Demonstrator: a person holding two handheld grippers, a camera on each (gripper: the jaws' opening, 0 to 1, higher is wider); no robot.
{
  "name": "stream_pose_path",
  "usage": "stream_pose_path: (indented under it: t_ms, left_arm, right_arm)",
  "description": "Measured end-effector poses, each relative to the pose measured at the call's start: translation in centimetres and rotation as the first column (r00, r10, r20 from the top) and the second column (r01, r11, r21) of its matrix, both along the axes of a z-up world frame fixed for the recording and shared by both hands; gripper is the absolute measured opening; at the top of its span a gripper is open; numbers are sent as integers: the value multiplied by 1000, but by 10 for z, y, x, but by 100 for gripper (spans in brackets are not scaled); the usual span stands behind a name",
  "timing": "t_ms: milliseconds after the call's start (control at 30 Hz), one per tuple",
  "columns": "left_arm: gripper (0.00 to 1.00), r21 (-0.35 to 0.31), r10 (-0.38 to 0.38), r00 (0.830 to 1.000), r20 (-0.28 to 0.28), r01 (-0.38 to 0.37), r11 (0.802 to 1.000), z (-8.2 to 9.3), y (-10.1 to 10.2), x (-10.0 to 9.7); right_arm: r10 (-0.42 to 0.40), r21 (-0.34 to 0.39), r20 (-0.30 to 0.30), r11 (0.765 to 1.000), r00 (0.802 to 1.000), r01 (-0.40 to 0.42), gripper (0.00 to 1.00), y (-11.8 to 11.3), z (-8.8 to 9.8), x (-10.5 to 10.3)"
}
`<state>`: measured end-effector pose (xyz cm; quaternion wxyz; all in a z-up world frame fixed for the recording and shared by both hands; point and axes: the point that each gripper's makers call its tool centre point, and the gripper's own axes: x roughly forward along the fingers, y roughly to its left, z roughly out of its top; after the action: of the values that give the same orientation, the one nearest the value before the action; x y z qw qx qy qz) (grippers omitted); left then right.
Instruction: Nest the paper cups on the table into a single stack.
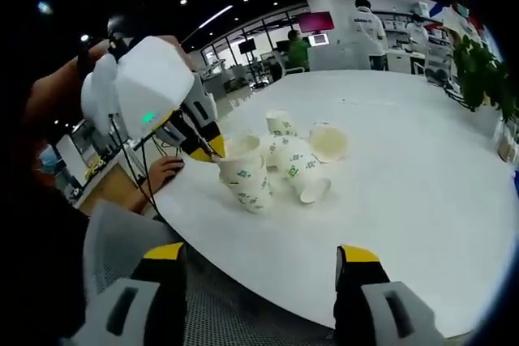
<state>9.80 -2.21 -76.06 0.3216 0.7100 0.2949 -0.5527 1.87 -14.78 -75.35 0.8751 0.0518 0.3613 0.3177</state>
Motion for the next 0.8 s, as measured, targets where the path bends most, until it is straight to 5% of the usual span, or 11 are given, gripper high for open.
stream_pose_path:
  t_ms: [800]
  left_arm:
    - [25,-74,62,998,1,-61,995,15,7,0]
  right_arm:
    - [22,-10,-12,1000,1000,-22,73,4,-3,-4]
